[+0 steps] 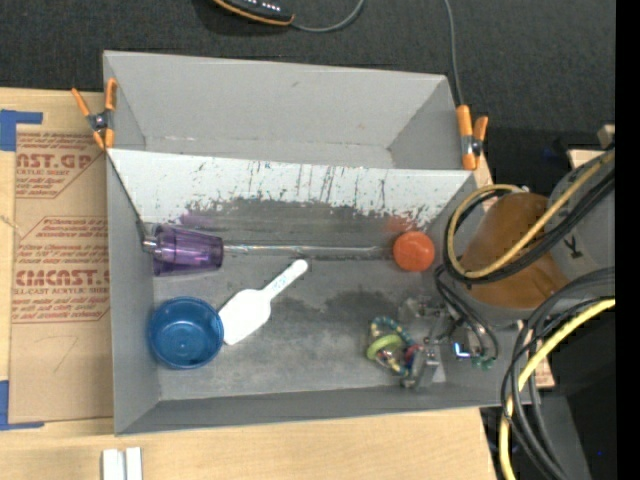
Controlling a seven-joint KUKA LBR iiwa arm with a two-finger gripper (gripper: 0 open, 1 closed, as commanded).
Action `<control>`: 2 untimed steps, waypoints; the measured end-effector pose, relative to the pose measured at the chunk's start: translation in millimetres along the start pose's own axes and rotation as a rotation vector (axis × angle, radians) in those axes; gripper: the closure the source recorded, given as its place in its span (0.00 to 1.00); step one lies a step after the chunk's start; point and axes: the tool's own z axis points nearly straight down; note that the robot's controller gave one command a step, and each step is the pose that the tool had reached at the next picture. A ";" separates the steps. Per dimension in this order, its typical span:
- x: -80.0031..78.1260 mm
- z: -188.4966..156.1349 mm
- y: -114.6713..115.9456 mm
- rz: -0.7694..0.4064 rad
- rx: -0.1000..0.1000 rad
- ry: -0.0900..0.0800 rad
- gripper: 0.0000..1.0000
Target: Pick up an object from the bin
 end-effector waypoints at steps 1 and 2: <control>-4.9 -71.6 2.5 0.142 0.001 -0.003 0.00; 1.0 -28.6 27.7 0.142 0.000 -0.001 0.00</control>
Offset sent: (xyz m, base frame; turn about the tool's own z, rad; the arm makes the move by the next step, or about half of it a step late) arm 0.0019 0.0269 0.0294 0.1431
